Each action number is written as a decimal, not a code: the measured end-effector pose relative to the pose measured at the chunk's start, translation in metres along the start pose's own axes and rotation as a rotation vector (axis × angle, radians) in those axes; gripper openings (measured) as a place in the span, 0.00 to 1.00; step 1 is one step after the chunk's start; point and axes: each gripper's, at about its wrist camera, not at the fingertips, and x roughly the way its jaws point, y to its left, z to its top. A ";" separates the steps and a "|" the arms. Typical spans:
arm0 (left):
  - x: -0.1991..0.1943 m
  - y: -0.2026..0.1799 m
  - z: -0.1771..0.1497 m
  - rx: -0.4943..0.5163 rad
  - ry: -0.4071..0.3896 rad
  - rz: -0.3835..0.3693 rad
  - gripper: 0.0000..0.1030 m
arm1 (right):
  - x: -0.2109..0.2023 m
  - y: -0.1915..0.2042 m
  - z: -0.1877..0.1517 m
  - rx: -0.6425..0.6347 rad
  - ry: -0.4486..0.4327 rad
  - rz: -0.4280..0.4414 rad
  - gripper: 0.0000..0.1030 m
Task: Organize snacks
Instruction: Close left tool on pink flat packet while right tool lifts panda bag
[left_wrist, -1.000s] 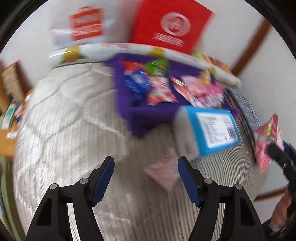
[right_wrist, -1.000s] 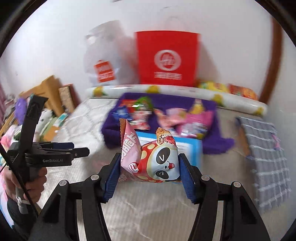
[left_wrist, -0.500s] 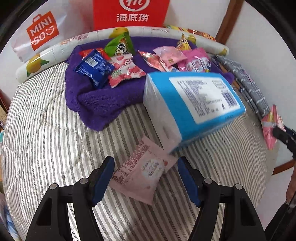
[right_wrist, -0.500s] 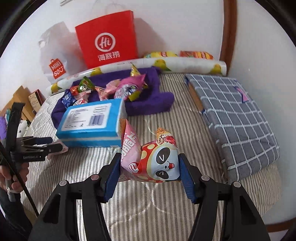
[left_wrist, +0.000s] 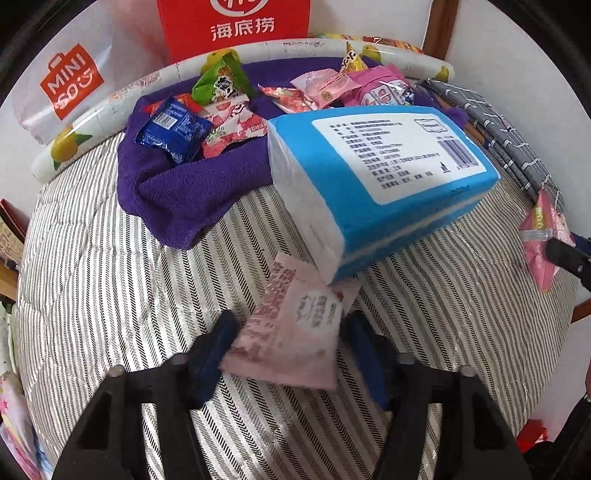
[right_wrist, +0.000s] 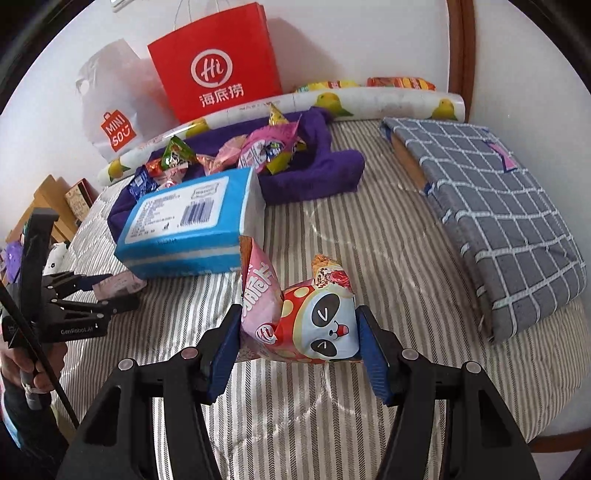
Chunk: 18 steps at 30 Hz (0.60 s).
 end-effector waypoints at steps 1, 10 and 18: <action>-0.001 0.000 -0.001 -0.004 -0.001 -0.001 0.47 | 0.001 0.000 -0.001 0.000 0.004 0.000 0.58; -0.013 -0.001 -0.017 -0.055 -0.023 0.005 0.46 | 0.008 0.001 -0.012 0.004 0.031 0.002 0.58; -0.017 0.001 -0.024 -0.083 -0.029 0.003 0.46 | 0.014 0.007 -0.018 -0.011 0.046 0.003 0.58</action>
